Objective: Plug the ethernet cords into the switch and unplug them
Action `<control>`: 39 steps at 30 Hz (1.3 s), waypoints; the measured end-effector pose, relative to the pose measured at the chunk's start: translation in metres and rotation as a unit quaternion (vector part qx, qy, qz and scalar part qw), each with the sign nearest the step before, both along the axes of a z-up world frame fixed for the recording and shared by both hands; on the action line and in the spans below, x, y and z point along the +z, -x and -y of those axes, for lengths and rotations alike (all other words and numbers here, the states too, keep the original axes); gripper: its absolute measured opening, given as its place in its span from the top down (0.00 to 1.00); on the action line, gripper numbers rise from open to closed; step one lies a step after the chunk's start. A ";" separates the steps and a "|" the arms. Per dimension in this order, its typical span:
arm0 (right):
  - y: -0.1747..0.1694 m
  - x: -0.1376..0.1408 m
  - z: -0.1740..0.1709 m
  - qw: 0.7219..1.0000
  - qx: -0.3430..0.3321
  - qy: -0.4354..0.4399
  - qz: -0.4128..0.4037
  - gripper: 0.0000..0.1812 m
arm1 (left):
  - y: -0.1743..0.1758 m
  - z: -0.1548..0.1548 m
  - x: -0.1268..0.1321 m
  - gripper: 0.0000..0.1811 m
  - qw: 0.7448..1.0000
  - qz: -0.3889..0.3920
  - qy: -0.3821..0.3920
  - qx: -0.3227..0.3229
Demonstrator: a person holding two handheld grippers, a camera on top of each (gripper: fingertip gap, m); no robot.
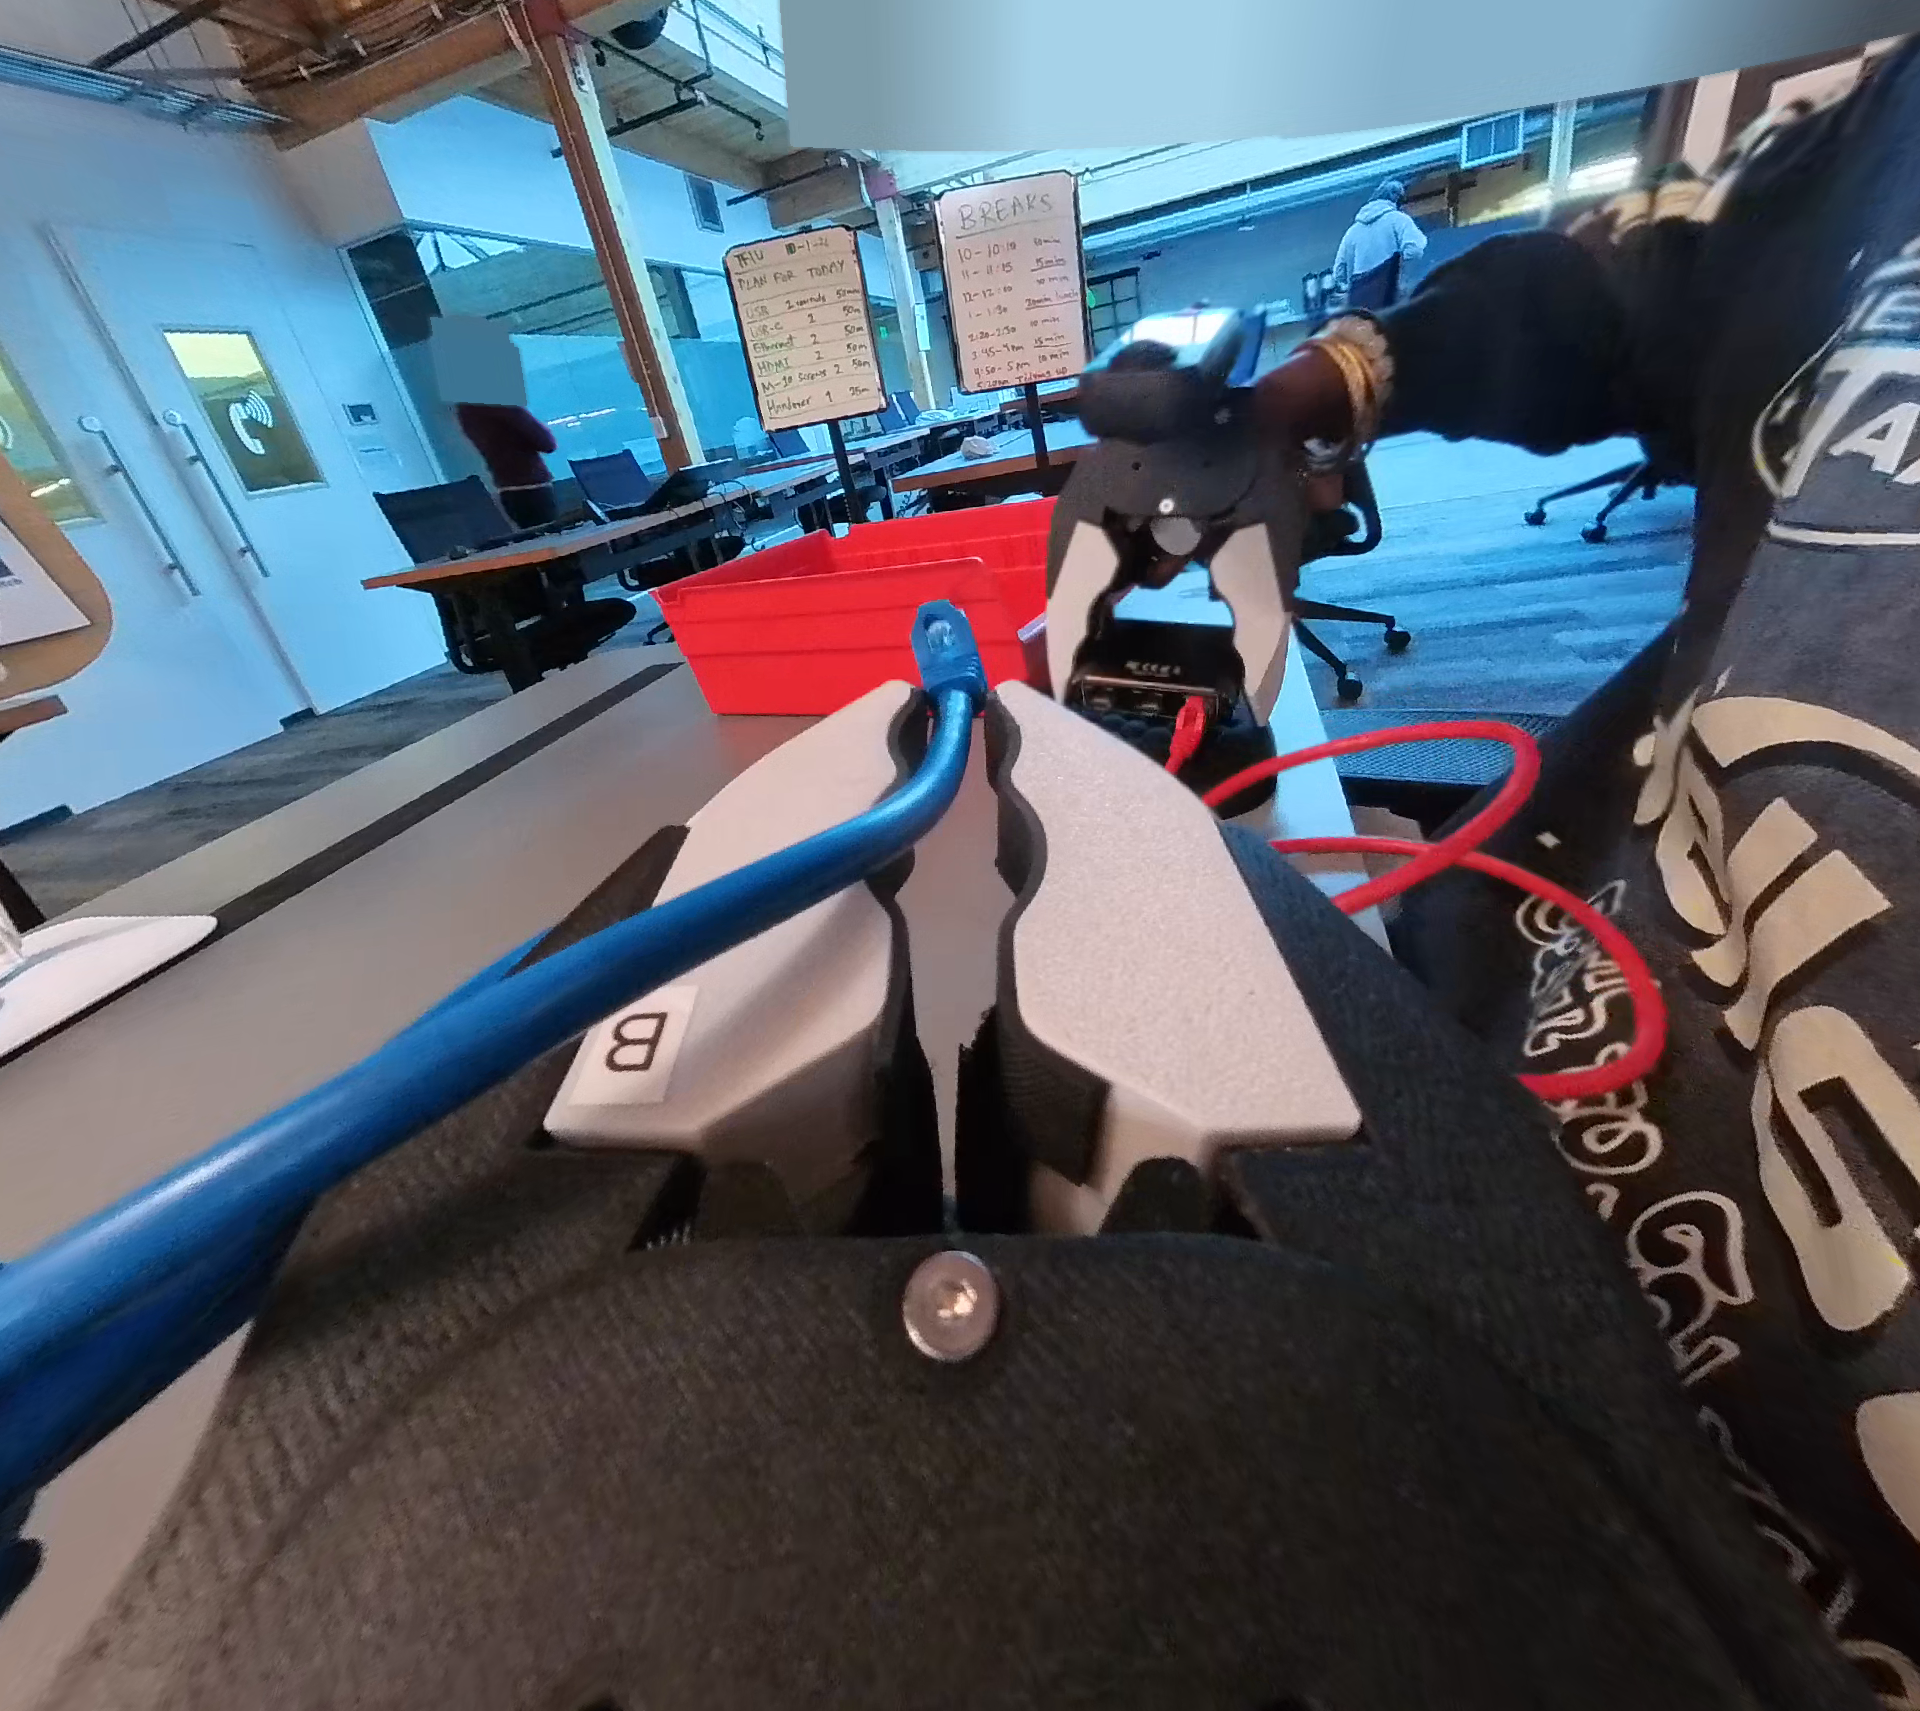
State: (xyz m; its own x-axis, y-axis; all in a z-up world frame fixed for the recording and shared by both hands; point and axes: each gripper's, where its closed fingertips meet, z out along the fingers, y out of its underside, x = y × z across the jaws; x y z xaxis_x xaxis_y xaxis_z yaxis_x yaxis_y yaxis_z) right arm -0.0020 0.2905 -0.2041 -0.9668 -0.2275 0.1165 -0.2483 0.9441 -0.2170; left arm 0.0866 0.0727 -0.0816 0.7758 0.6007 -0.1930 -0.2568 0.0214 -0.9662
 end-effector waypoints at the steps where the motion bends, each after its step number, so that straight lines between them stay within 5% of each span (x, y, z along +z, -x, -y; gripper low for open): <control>1: -0.001 -0.005 -0.004 0.999 -0.016 -0.030 0.026 0.48 | 0.000 0.000 0.000 0.95 1.000 0.000 0.000 0.000; 6: -0.002 -0.015 -0.007 0.989 -0.003 -0.147 0.033 0.48 | -0.002 -0.001 0.000 0.94 1.000 -0.005 0.001 -0.003; 13: -0.003 -0.018 -0.006 0.990 -0.012 -0.135 0.029 0.48 | -0.009 0.002 0.002 0.94 1.000 -0.014 -0.001 -0.012; 25: -0.005 -0.001 0.000 0.999 0.041 0.029 0.005 0.49 | -0.008 0.005 0.003 0.94 1.000 -0.012 -0.011 -0.006; 33: -0.028 0.079 0.077 0.952 0.114 0.279 -0.052 0.49 | -0.002 -0.004 0.001 0.94 1.000 -0.007 0.001 0.001; 39: -0.062 0.086 0.119 0.929 0.162 0.332 -0.032 0.49 | -0.005 -0.036 -0.009 0.94 0.998 -0.022 0.065 -0.012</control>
